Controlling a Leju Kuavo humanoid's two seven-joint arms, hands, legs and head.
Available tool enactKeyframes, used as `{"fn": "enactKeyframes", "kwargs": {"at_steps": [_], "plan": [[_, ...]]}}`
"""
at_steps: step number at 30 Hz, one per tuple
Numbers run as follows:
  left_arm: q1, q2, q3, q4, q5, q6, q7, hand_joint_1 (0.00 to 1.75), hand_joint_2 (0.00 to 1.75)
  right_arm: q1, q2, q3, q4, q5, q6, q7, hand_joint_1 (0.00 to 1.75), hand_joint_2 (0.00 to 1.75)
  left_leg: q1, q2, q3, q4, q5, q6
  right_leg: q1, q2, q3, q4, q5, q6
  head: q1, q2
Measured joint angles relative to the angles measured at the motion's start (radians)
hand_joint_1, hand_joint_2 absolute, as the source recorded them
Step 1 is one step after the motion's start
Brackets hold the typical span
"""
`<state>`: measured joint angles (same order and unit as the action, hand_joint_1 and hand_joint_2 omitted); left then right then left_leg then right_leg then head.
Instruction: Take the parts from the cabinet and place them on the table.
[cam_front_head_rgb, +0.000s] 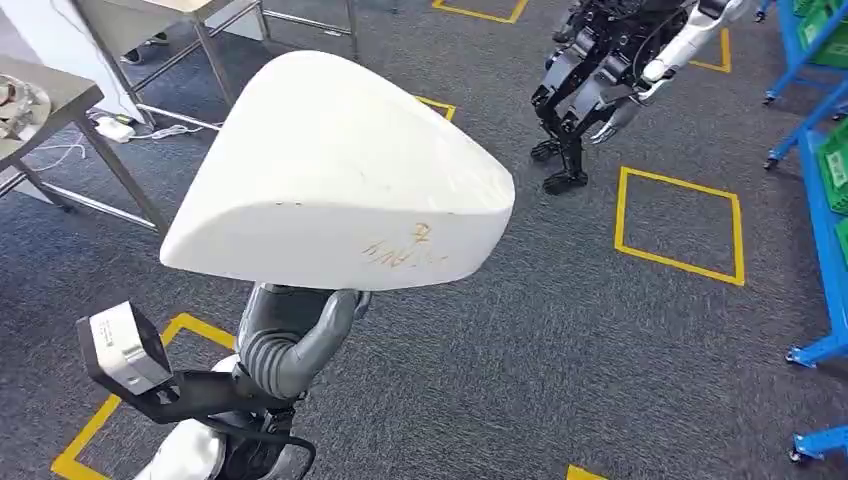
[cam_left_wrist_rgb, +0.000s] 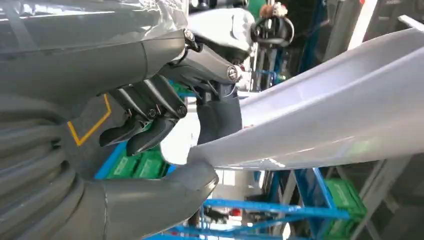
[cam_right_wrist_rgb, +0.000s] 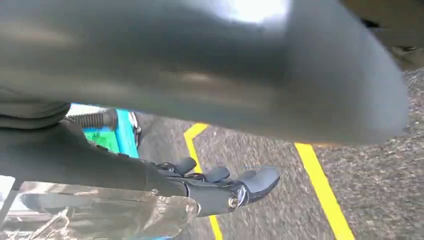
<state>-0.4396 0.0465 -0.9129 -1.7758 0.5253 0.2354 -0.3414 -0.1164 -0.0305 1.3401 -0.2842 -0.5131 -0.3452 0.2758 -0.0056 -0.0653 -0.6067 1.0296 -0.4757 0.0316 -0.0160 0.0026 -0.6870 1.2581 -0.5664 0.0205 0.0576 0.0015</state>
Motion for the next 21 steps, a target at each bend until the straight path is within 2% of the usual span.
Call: {"fn": "enactKeyframes", "kwargs": {"at_steps": [1, 2, 3, 4, 5, 7, 8, 9, 10, 11, 12, 13, 14, 15, 16, 17, 18, 19, 20, 21], "plan": [[0.0, 0.0, 0.0, 0.0, 0.001, 0.0, 0.0, 1.75, 1.75, -0.001, 0.0, 0.0, 0.0, 0.0, -0.001, 0.0, 0.0, 0.0, 0.0, -0.015, 0.004, 0.002, -0.003, -0.002, 0.001, 0.014, 0.029, -0.081, 0.055, -0.005, 0.0, 0.0], [-0.001, 0.0, 0.0, 0.0, 0.003, 0.0, 0.0, 1.75, 1.75, 0.0, -0.002, 0.0, 0.0, 0.001, -0.001, 0.0, 0.0, 0.0, 0.002, -0.026, 0.007, 0.005, -0.007, -0.005, 0.0, 0.047, 0.059, -0.164, 0.105, -0.009, 0.0, 0.0], [-0.001, 0.0, 0.0, 0.0, 0.003, 0.0, 0.0, 1.75, 1.75, 0.001, -0.004, 0.0, 0.0, 0.002, -0.001, 0.001, 0.0, 0.0, 0.004, -0.035, 0.004, 0.006, -0.009, -0.01, -0.005, 0.098, 0.069, -0.182, 0.091, -0.013, -0.003, 0.0], [-0.002, -0.001, 0.0, 0.001, 0.006, 0.0, 0.002, 1.75, 1.75, 0.003, -0.004, 0.001, 0.0, 0.003, -0.002, 0.001, 0.0, 0.0, 0.007, -0.053, -0.004, 0.013, -0.01, -0.016, -0.004, 0.096, 0.086, -0.217, 0.087, -0.009, -0.005, 0.0], [-0.002, -0.001, 0.0, 0.001, 0.006, 0.0, 0.003, 1.75, 1.75, 0.002, -0.004, 0.001, -0.001, 0.005, -0.002, 0.001, 0.0, 0.0, 0.012, -0.061, -0.008, 0.011, -0.007, -0.025, 0.002, 0.086, 0.086, -0.216, 0.083, -0.009, -0.003, 0.0], [0.0, 0.0, 0.0, 0.0, 0.009, 0.0, 0.004, 1.75, 1.75, 0.001, -0.005, 0.001, -0.002, 0.006, -0.002, 0.003, 0.0, 0.0, 0.016, -0.087, -0.009, 0.004, -0.003, -0.038, 0.004, 0.065, 0.092, -0.224, 0.084, -0.016, 0.002, 0.0], [0.0, 0.0, 0.001, 0.0, 0.009, 0.0, 0.004, 1.75, 1.75, -0.002, -0.005, 0.001, -0.003, 0.008, -0.003, 0.003, 0.0, 0.0, 0.015, -0.075, -0.01, 0.009, -0.012, -0.04, -0.004, 0.046, 0.101, -0.237, 0.089, -0.024, 0.002, 0.0], [-0.003, 0.001, 0.002, 0.001, 0.01, 0.0, 0.004, 1.75, 1.75, -0.003, -0.005, 0.002, -0.003, 0.008, -0.003, 0.003, 0.0, 0.0, 0.007, -0.014, -0.019, 0.035, -0.032, -0.045, -0.002, 0.035, 0.111, -0.246, 0.089, -0.028, -0.005, 0.0], [-0.006, 0.001, 0.002, 0.001, 0.013, 0.0, 0.005, 1.75, 1.75, -0.003, -0.005, 0.002, -0.005, 0.008, -0.002, 0.003, 0.0, 0.0, 0.008, 0.021, -0.047, 0.096, -0.065, -0.05, -0.001, 0.018, 0.117, -0.248, 0.088, -0.032, -0.011, 0.0], [-0.005, 0.001, 0.002, 0.001, 0.016, 0.0, 0.005, 1.75, 1.75, -0.002, -0.005, 0.003, -0.005, 0.008, -0.002, 0.003, 0.0, 0.0, 0.009, 0.037, -0.084, 0.17, -0.096, -0.055, 0.0, 0.002, 0.12, -0.247, 0.084, -0.034, -0.01, 0.0], [-0.002, 0.002, 0.001, 0.002, 0.016, 0.0, 0.006, 1.75, 1.75, -0.002, -0.005, 0.005, -0.005, 0.008, -0.001, 0.004, 0.0, 0.0, 0.012, 0.045, -0.122, 0.243, -0.119, -0.06, 0.0, -0.015, 0.123, -0.247, 0.081, -0.034, -0.011, 0.0], [-0.001, 0.002, 0.001, 0.003, 0.018, 0.0, 0.006, 1.75, 1.75, -0.002, -0.006, 0.005, -0.005, 0.008, 0.0, 0.006, 0.0, 0.0, 0.015, 0.047, -0.145, 0.281, -0.124, -0.063, 0.0, -0.03, 0.125, -0.247, 0.078, -0.033, -0.012, 0.0], [-0.001, 0.002, 0.001, 0.005, 0.018, 0.0, 0.007, 1.75, 1.75, -0.003, -0.007, 0.005, -0.005, 0.008, 0.002, 0.007, 0.0, 0.0, 0.019, 0.05, -0.144, 0.275, -0.105, -0.066, 0.0, -0.045, 0.128, -0.246, 0.075, -0.031, -0.012, 0.0], [-0.001, 0.002, 0.001, 0.006, 0.019, 0.0, 0.009, 1.75, 1.75, -0.004, -0.007, 0.005, -0.006, 0.008, 0.003, 0.007, 0.0, 0.0, 0.021, 0.054, -0.123, 0.225, -0.066, -0.068, 0.0, -0.058, 0.131, -0.246, 0.07, -0.029, -0.012, 0.0], [-0.002, 0.002, 0.001, 0.006, 0.02, -0.001, 0.009, 1.75, 1.75, -0.006, -0.006, 0.005, -0.008, 0.008, 0.003, 0.007, 0.0, 0.0, 0.022, 0.064, -0.08, 0.14, -0.017, -0.068, -0.001, -0.07, 0.137, -0.245, 0.066, -0.025, -0.012, 0.0], [-0.002, 0.002, 0.001, 0.006, 0.021, -0.001, 0.009, 1.75, 1.75, -0.007, -0.006, 0.005, -0.008, 0.008, 0.003, 0.007, 0.0, 0.0, 0.022, 0.09, -0.03, 0.045, 0.028, -0.067, -0.002, -0.081, 0.146, -0.245, 0.06, -0.021, -0.012, 0.0], [-0.003, 0.002, 0.001, 0.007, 0.021, -0.002, 0.009, 1.75, 1.75, -0.007, -0.007, 0.005, -0.008, 0.008, 0.004, 0.007, 0.0, 0.0, 0.012, 0.135, -0.011, 0.015, 0.008, -0.065, 0.0, -0.088, 0.151, -0.248, 0.057, -0.015, -0.013, 0.0], [-0.006, 0.002, 0.001, 0.007, 0.021, -0.003, 0.009, 1.75, 1.75, -0.008, -0.008, 0.005, -0.009, 0.008, 0.004, 0.008, 0.0, 0.0, 0.004, 0.142, -0.008, -0.003, 0.01, -0.05, 0.008, -0.099, 0.151, -0.243, 0.052, -0.007, -0.018, 0.0], [-0.005, 0.002, 0.001, 0.008, 0.023, -0.005, 0.009, 1.75, 1.75, -0.008, -0.008, 0.005, -0.009, 0.008, 0.004, 0.01, 0.0, 0.0, 0.003, 0.133, -0.012, 0.002, 0.007, -0.036, 0.008, -0.108, 0.153, -0.245, 0.051, -0.003, -0.012, 0.0], [-0.004, 0.002, 0.001, 0.008, 0.024, -0.005, 0.009, 1.75, 1.75, -0.008, -0.008, 0.005, -0.01, 0.008, 0.004, 0.011, 0.0, 0.0, 0.0, 0.121, -0.014, 0.004, 0.003, -0.03, 0.007, -0.12, 0.157, -0.248, 0.049, 0.001, -0.009, 0.0]]}}
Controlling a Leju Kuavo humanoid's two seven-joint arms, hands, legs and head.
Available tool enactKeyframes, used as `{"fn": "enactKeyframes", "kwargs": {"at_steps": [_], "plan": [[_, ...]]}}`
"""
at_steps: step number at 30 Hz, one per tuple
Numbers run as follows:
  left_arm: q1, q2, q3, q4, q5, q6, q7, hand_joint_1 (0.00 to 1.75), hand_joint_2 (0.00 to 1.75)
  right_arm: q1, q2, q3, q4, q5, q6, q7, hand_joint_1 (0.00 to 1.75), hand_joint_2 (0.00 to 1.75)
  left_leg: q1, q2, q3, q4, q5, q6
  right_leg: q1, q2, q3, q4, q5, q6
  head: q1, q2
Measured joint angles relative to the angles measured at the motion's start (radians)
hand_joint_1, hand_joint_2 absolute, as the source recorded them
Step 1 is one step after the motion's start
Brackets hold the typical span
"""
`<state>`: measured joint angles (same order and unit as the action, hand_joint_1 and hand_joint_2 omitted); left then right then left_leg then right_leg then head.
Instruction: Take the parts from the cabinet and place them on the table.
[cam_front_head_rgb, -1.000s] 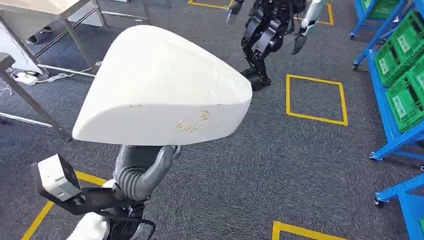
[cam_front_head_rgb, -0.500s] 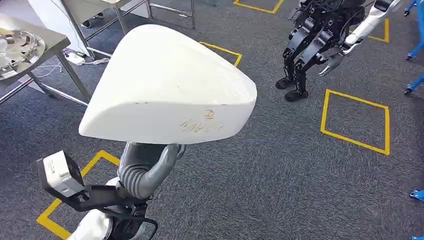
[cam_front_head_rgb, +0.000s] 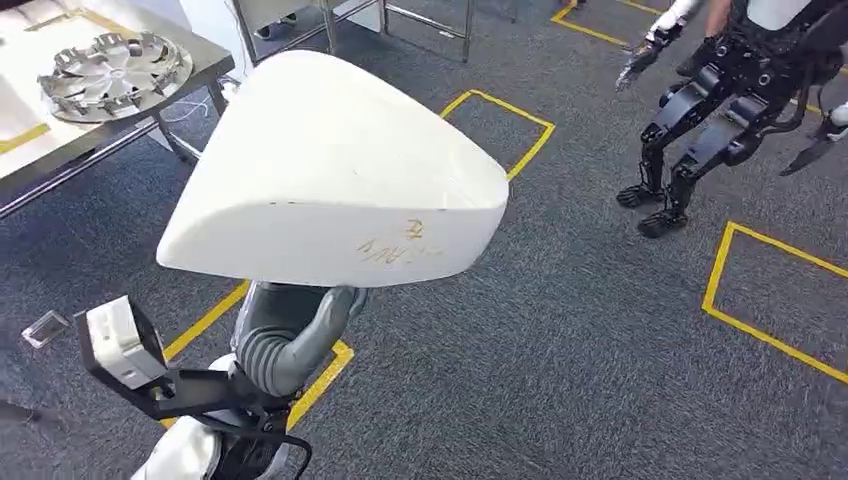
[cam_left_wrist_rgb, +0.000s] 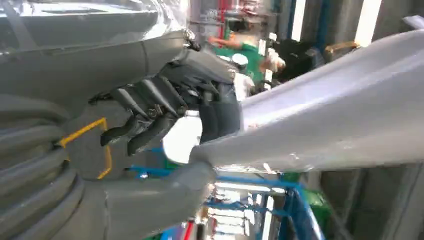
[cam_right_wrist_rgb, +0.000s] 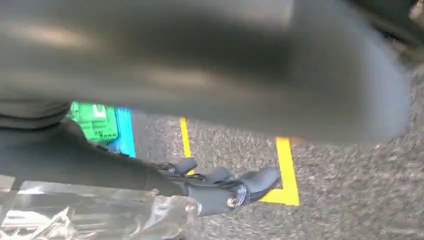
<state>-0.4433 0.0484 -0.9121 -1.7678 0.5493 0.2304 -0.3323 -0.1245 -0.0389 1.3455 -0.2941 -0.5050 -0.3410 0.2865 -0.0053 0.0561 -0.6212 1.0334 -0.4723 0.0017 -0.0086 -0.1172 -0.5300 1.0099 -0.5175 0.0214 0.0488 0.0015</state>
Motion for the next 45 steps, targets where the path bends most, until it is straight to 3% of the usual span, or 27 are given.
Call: {"fn": "enactKeyframes", "kwargs": {"at_steps": [2, 3, 4, 5, 7, 9, 11, 13, 16, 17, 19, 20, 22, 24, 26, 27, 28, 29, 32, 33, 34, 35, 37, 38, 40, 42, 45], "plan": [[-0.001, -0.001, 0.0, 0.0, 0.001, -0.001, 0.0, 1.75, 1.75, -0.005, 0.0, 0.0, -0.002, 0.001, 0.0, 0.001, 0.0, 0.0, 0.008, -0.025, 0.007, -0.01, 0.004, 0.016, -0.005, -0.01, 0.008, -0.001, -0.013, 0.016, 0.0, 0.0], [-0.003, -0.002, 0.0, -0.001, 0.002, -0.001, -0.001, 1.75, 1.75, -0.006, 0.0, 0.0, -0.002, 0.003, 0.0, 0.001, 0.0, 0.0, 0.008, -0.032, 0.009, -0.01, 0.004, 0.02, -0.008, 0.045, 0.001, 0.024, -0.029, 0.017, 0.003, 0.0], [-0.006, -0.003, 0.0, -0.001, 0.003, -0.001, 0.0, 1.75, 1.75, -0.007, 0.0, 0.0, -0.002, 0.003, -0.001, 0.001, 0.0, 0.0, 0.009, -0.04, 0.009, -0.01, 0.003, 0.027, -0.008, 0.085, -0.028, 0.083, -0.06, 0.014, 0.005, 0.0], [-0.006, -0.005, -0.001, -0.001, 0.003, -0.002, 0.0, 1.75, 1.75, -0.004, 0.0, 0.001, -0.002, 0.003, -0.001, 0.003, 0.0, 0.0, 0.008, -0.052, 0.009, -0.01, 0.002, 0.031, -0.008, 0.105, -0.073, 0.17, -0.099, 0.014, 0.013, 0.0], [-0.004, -0.006, -0.002, 0.002, 0.005, -0.002, 0.001, 1.75, 1.75, 0.003, 0.0, 0.001, -0.002, 0.003, -0.002, 0.004, 0.0, 0.0, 0.002, -0.082, 0.009, -0.008, 0.0, 0.034, -0.007, 0.113, -0.159, 0.315, -0.136, 0.012, 0.014, 0.0], [-0.004, -0.007, -0.002, 0.006, 0.005, -0.003, 0.002, 1.75, 1.75, 0.004, -0.001, 0.001, -0.002, 0.003, -0.005, 0.004, 0.0, 0.0, 0.0, -0.113, 0.012, -0.005, -0.002, 0.036, -0.006, 0.115, -0.169, 0.286, -0.079, 0.005, 0.014, 0.0], [-0.004, -0.008, -0.002, 0.006, 0.004, -0.003, 0.002, 1.75, 1.75, 0.0, -0.003, 0.001, -0.002, 0.004, -0.008, 0.004, 0.0, 0.0, 0.001, -0.142, 0.017, -0.002, -0.005, 0.032, -0.004, 0.14, -0.111, 0.122, 0.031, -0.005, 0.014, 0.0], [-0.006, -0.008, -0.002, 0.007, 0.002, -0.003, 0.003, 1.75, 1.75, -0.001, -0.009, 0.001, -0.002, 0.004, -0.009, 0.004, 0.0, 0.0, 0.001, -0.166, 0.01, 0.004, -0.008, 0.023, -0.009, 0.22, -0.078, 0.036, 0.051, -0.012, 0.009, 0.0], [-0.006, -0.008, -0.002, 0.007, 0.002, -0.003, 0.006, 1.75, 1.75, -0.005, -0.01, 0.001, -0.002, 0.009, -0.01, 0.003, 0.0, 0.0, 0.017, -0.199, 0.0, -0.001, 0.0, 0.002, 0.0, 0.191, -0.067, 0.02, 0.038, -0.013, 0.015, 0.0], [-0.007, -0.008, -0.002, 0.006, 0.002, -0.002, 0.006, 1.75, 1.75, -0.008, -0.008, 0.001, -0.004, 0.014, -0.01, 0.002, 0.0, 0.0, 0.011, -0.215, 0.0, -0.003, -0.001, -0.006, -0.008, 0.173, -0.06, 0.005, 0.043, -0.019, 0.015, 0.0], [-0.009, -0.008, -0.001, 0.007, 0.005, 0.0, 0.007, 1.75, 1.75, -0.013, -0.01, 0.001, -0.003, 0.022, -0.009, 0.004, 0.0, 0.0, 0.006, -0.118, -0.02, 0.054, -0.047, -0.013, -0.009, 0.144, -0.042, -0.01, 0.046, -0.029, -0.002, 0.0], [-0.009, -0.008, -0.001, 0.007, 0.005, 0.0, 0.007, 1.75, 1.75, -0.012, -0.01, 0.002, -0.004, 0.023, -0.008, 0.004, 0.0, 0.0, 0.007, -0.092, -0.051, 0.121, -0.082, -0.018, -0.008, 0.129, -0.039, -0.011, 0.044, -0.031, -0.002, 0.0], [-0.005, -0.008, -0.002, 0.009, 0.006, 0.0, 0.008, 1.75, 1.75, -0.012, -0.01, 0.002, -0.004, 0.024, -0.005, 0.008, 0.0, 0.0, 0.012, -0.075, -0.12, 0.26, -0.13, -0.028, -0.008, 0.095, -0.034, -0.01, 0.038, -0.031, -0.005, 0.0], [-0.003, -0.006, -0.002, 0.011, 0.008, 0.0, 0.011, 1.75, 1.75, -0.012, -0.011, 0.002, -0.004, 0.024, -0.005, 0.01, 0.0, 0.0, 0.021, -0.069, -0.121, 0.252, -0.094, -0.037, -0.01, 0.065, -0.03, -0.007, 0.031, -0.027, -0.006, 0.0], [-0.003, -0.006, -0.002, 0.013, 0.008, 0.0, 0.018, 1.75, 1.75, -0.016, -0.01, 0.003, -0.005, 0.028, -0.002, 0.011, 0.0, 0.0, 0.025, -0.048, -0.041, 0.095, -0.005, -0.04, -0.013, 0.042, -0.021, -0.003, 0.021, -0.019, -0.006, 0.0], [-0.003, -0.006, -0.002, 0.013, 0.008, 0.002, 0.018, 1.75, 1.75, -0.017, -0.01, 0.003, -0.005, 0.031, -0.001, 0.011, 0.0, 0.0, 0.025, -0.014, -0.002, 0.015, 0.02, -0.04, -0.014, 0.032, -0.014, -0.001, 0.015, -0.012, -0.008, 0.0], [-0.005, -0.007, -0.002, 0.014, 0.008, 0.004, 0.02, 1.75, 1.75, -0.018, -0.013, 0.003, -0.005, 0.032, -0.001, 0.013, 0.0, 0.0, 0.006, 0.029, 0.006, 0.004, 0.001, -0.034, -0.006, 0.024, -0.012, -0.001, 0.011, -0.005, -0.013, 0.0], [-0.007, -0.008, -0.003, 0.014, 0.008, 0.005, 0.022, 1.75, 1.75, -0.019, -0.013, 0.003, -0.005, 0.033, -0.001, 0.014, 0.0, 0.0, 0.007, 0.02, 0.004, -0.001, 0.0, -0.009, -0.004, 0.015, -0.011, 0.001, 0.009, 0.0, -0.013, 0.0], [-0.006, -0.007, -0.002, 0.014, 0.009, 0.008, 0.027, 1.75, 1.75, -0.026, -0.013, 0.003, -0.006, 0.037, -0.002, 0.014, 0.0, 0.0, 0.006, -0.016, 0.0, -0.002, -0.001, 0.01, -0.006, -0.021, 0.004, -0.006, 0.002, 0.018, -0.004, 0.0], [-0.006, -0.008, -0.002, 0.014, 0.008, 0.008, 0.028, 1.75, 1.75, -0.03, -0.012, 0.003, -0.006, 0.037, -0.002, 0.014, 0.0, 0.0, 0.013, -0.026, 0.005, -0.006, 0.0, 0.016, -0.011, 0.001, 0.005, 0.001, -0.012, 0.025, 0.0, 0.0], [-0.011, -0.008, -0.002, 0.014, 0.008, 0.009, 0.028, 1.75, 1.75, -0.034, -0.012, 0.003, -0.007, 0.039, -0.003, 0.014, 0.0, 0.0, 0.013, -0.033, 0.005, -0.006, 0.0, 0.024, -0.012, 0.062, -0.012, 0.041, -0.039, 0.024, 0.003, 0.0], [-0.011, -0.008, -0.002, 0.014, 0.008, 0.008, 0.029, 1.75, 1.75, -0.033, -0.012, 0.003, -0.007, 0.038, -0.003, 0.014, 0.0, 0.0, 0.013, -0.044, 0.005, -0.006, 0.0, 0.029, -0.011, 0.096, -0.053, 0.123, -0.081, 0.022, 0.008, 0.0], [-0.01, -0.008, -0.003, 0.015, 0.009, 0.009, 0.029, 1.75, 1.75, -0.028, -0.012, 0.003, -0.007, 0.039, -0.003, 0.014, 0.0, 0.0, 0.009, -0.071, 0.005, -0.005, -0.002, 0.034, -0.009, 0.112, -0.141, 0.287, -0.137, 0.019, 0.012, 0.0], [-0.01, -0.008, -0.003, 0.015, 0.009, 0.009, 0.03, 1.75, 1.75, -0.024, -0.012, 0.003, -0.007, 0.039, -0.003, 0.014, 0.0, 0.0, 0.007, -0.086, 0.005, -0.004, -0.003, 0.035, -0.009, 0.112, -0.169, 0.324, -0.136, 0.017, 0.012, 0.0], [-0.01, -0.008, -0.003, 0.015, 0.009, 0.008, 0.033, 1.75, 1.75, -0.022, -0.012, 0.003, -0.007, 0.039, -0.011, 0.012, 0.0, 0.0, 0.004, -0.119, 0.01, -0.003, -0.004, 0.035, -0.008, 0.117, -0.157, 0.257, -0.06, 0.008, 0.013, 0.0], [-0.011, -0.008, -0.004, 0.015, 0.009, 0.009, 0.034, 1.75, 1.75, -0.024, -0.012, 0.003, -0.007, 0.038, -0.026, 0.01, 0.0, 0.0, 0.004, -0.132, 0.015, -0.002, -0.008, 0.034, -0.002, 0.127, -0.098, 0.085, 0.047, -0.006, 0.016, 0.0], [-0.01, -0.008, -0.003, 0.015, 0.009, 0.011, 0.036, 1.75, 1.75, -0.029, -0.012, 0.003, -0.007, 0.039, -0.032, 0.01, 0.0, 0.0, 0.003, -0.145, 0.008, 0.003, -0.011, 0.019, 0.004, 0.141, -0.073, 0.018, 0.045, -0.01, 0.017, 0.0]]}}
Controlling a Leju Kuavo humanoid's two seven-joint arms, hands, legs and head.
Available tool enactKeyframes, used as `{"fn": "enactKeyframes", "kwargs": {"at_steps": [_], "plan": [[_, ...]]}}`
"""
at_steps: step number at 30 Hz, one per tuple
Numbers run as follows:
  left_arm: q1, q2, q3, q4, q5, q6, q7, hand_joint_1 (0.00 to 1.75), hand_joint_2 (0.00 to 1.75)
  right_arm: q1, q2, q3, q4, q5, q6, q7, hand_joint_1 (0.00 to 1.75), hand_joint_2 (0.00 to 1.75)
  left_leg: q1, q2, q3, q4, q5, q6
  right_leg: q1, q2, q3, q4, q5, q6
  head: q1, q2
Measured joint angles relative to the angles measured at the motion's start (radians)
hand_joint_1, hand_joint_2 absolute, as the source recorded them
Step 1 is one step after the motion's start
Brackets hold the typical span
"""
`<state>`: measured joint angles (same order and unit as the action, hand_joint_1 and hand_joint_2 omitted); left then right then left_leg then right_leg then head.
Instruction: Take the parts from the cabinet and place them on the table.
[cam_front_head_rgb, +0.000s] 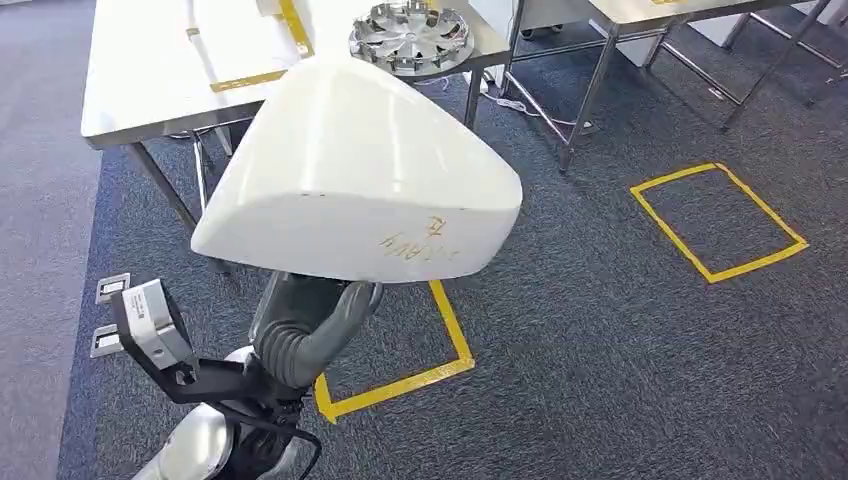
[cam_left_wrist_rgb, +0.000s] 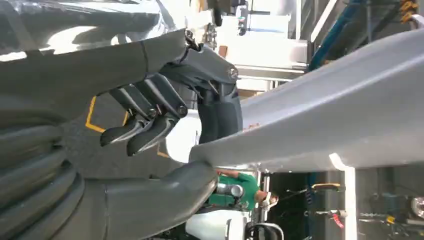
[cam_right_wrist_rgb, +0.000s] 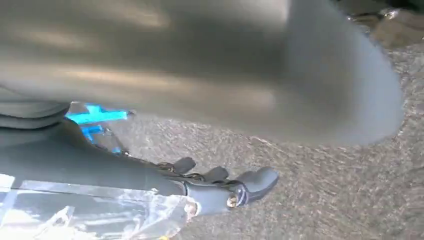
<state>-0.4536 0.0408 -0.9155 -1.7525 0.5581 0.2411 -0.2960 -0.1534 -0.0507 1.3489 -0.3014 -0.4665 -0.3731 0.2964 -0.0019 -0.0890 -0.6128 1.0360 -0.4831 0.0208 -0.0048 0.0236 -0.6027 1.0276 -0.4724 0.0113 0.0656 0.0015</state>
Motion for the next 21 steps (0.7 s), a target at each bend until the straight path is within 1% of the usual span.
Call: {"fn": "enactKeyframes", "kwargs": {"at_steps": [1, 4, 6, 11, 21], "plan": [[0.001, 0.0, 0.0, 0.0, 0.0, 0.001, 0.0, 1.75, 1.75, 0.001, 0.002, 0.0, 0.0, 0.0, 0.002, 0.0, 0.0, 0.0, 0.0, 0.001, 0.001, 0.002, -0.005, 0.003, -0.001, 0.001, 0.001, -0.004, 0.0, 0.002, 0.002, 0.0], [0.0, 0.002, 0.0, 0.0, 0.0, 0.001, 0.0, 1.75, 1.75, 0.002, 0.002, 0.0, -0.001, 0.0, 0.003, 0.0, 0.0, 0.0, 0.001, 0.004, 0.006, -0.004, -0.005, 0.001, 0.002, 0.003, 0.003, -0.004, -0.002, -0.003, 0.0, 0.0], [-0.001, 0.002, 0.0, 0.0, 0.0, 0.001, 0.0, 1.75, 1.75, 0.001, 0.003, 0.0, -0.002, 0.0, 0.003, 0.0, 0.0, 0.0, 0.003, 0.004, 0.01, -0.008, -0.005, -0.005, 0.003, 0.003, 0.004, -0.004, -0.004, -0.006, 0.0, 0.0], [0.0, 0.002, 0.0, 0.0, -0.001, 0.007, 0.0, 1.75, 1.75, 0.002, 0.004, 0.0, -0.003, 0.0, 0.003, 0.0, 0.0, 0.0, 0.003, 0.004, 0.015, -0.012, -0.007, -0.009, 0.003, 0.003, 0.009, -0.004, -0.007, -0.01, 0.0, 0.0], [0.0, 0.002, 0.0, 0.0, -0.002, 0.012, 0.004, 1.75, 1.75, 0.006, 0.006, 0.0, -0.01, 0.0, 0.003, 0.0, 0.0, 0.0, 0.003, 0.005, 0.015, -0.012, -0.007, -0.009, 0.003, 0.003, 0.01, -0.005, -0.007, -0.009, 0.001, 0.0]]}}
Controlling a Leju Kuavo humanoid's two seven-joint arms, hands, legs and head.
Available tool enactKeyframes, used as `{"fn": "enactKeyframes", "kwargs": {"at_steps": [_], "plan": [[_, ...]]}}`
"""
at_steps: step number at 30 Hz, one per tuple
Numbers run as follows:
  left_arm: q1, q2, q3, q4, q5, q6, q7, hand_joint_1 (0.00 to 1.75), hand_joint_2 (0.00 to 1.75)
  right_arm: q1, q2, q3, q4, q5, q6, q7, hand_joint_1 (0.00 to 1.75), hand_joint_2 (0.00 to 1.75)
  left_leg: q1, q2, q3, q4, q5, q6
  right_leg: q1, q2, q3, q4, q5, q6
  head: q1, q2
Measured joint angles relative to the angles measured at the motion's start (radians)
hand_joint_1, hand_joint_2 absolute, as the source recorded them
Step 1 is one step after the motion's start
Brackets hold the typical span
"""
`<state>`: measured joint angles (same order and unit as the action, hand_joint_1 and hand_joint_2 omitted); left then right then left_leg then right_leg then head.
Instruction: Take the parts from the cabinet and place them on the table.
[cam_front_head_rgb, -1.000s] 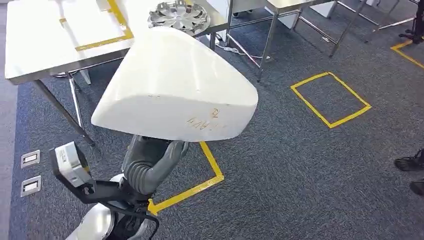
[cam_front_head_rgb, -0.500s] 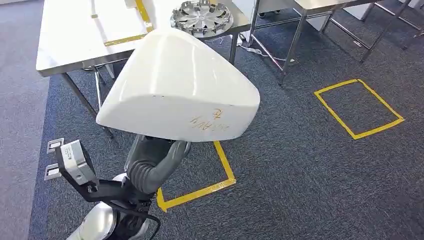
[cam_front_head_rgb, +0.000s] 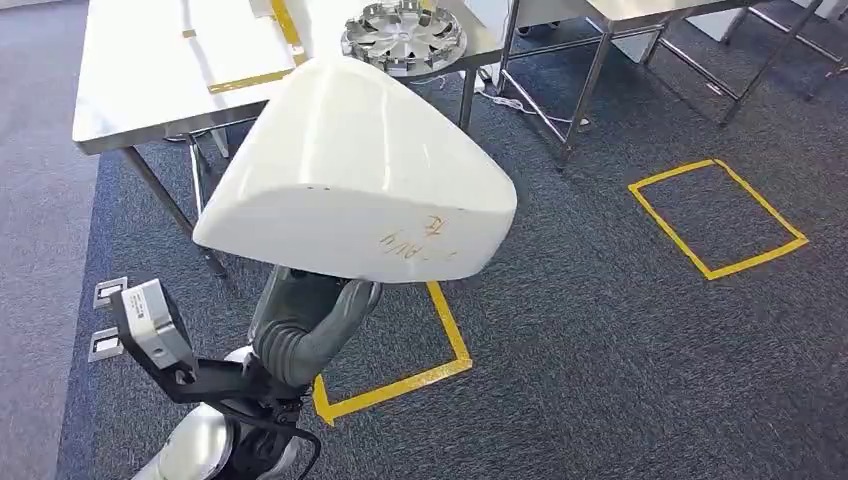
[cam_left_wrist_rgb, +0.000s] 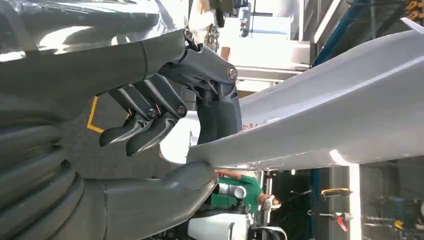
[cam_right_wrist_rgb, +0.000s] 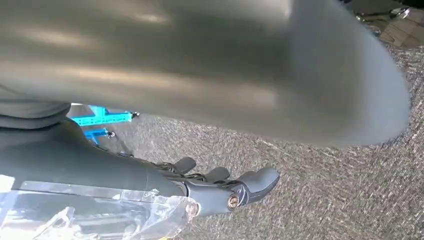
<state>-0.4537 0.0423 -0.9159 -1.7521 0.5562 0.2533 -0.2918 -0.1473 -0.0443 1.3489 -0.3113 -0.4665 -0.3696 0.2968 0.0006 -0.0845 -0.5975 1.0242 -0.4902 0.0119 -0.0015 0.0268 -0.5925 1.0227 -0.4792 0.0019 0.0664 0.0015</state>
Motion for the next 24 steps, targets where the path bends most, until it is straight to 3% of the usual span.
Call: {"fn": "enactKeyframes", "kwargs": {"at_steps": [24], "plan": [[0.0, -0.001, -0.008, 0.0, 0.006, 0.0, 0.018, 1.75, 1.75, 0.017, 0.005, 0.0, -0.008, 0.0, 0.0, -0.002, 0.0, 0.0, -0.001, 0.0, 0.0, 0.0, 0.0, 0.0, -0.001, 0.0, 0.0, -0.001, 0.0, 0.0, 0.0, 0.0]]}}
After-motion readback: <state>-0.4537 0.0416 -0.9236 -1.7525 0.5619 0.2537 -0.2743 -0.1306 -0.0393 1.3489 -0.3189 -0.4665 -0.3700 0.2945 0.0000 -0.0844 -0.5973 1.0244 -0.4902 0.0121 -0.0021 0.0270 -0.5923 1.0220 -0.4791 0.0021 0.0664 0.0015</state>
